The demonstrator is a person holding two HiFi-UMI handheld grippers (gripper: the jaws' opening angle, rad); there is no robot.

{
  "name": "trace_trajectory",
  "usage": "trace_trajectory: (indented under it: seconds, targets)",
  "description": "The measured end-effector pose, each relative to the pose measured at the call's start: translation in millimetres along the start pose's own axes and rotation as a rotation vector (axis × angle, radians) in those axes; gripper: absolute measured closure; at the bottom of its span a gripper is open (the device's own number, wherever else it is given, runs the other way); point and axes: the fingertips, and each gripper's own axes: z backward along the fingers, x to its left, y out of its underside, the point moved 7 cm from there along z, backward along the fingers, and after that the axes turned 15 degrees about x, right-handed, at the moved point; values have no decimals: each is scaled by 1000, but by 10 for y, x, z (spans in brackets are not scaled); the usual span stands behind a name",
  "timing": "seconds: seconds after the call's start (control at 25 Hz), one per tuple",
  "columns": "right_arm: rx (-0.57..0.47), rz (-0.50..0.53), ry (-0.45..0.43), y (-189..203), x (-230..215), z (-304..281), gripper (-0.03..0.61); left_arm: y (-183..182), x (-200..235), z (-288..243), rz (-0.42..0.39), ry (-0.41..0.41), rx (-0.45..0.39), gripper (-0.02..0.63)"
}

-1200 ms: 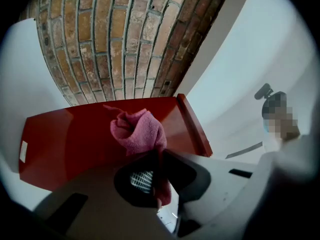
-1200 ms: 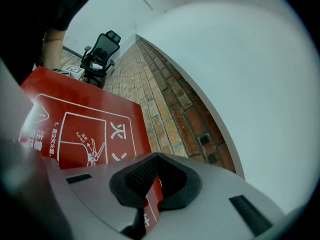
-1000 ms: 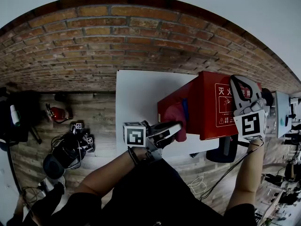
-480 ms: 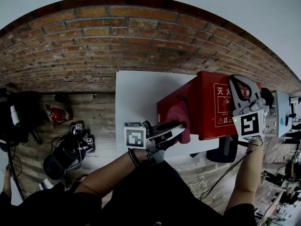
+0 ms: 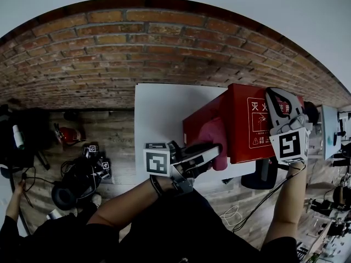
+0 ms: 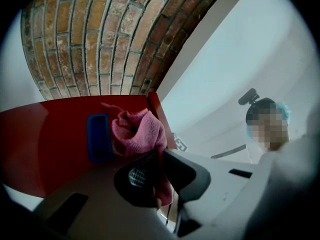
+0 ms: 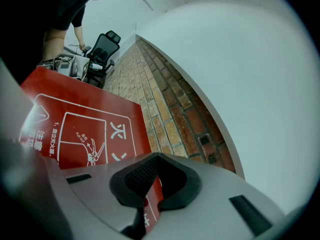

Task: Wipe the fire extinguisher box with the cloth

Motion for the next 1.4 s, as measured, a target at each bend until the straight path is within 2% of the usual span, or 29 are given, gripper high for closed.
trace_trajectory:
  seconds: [0.4, 0.64, 1.04, 1.28, 1.4]
  targets:
    - [4, 3, 0, 9, 4, 0, 558, -74, -128, -99, -12, 68, 15, 551]
    - [4, 2, 7, -1, -13, 6, 558, -87, -140, -102, -9, 67, 16, 551]
    - [1, -3, 30, 12, -8, 34, 558, -94, -127, 35, -76, -41, -5, 551]
    - [-10, -46, 151, 37, -26, 208, 558, -6, -220, 210, -125, -106, -59, 551]
    - [-69, -149, 192, 105, -22, 405, 558, 79, -326, 271, -162, -133, -102, 551]
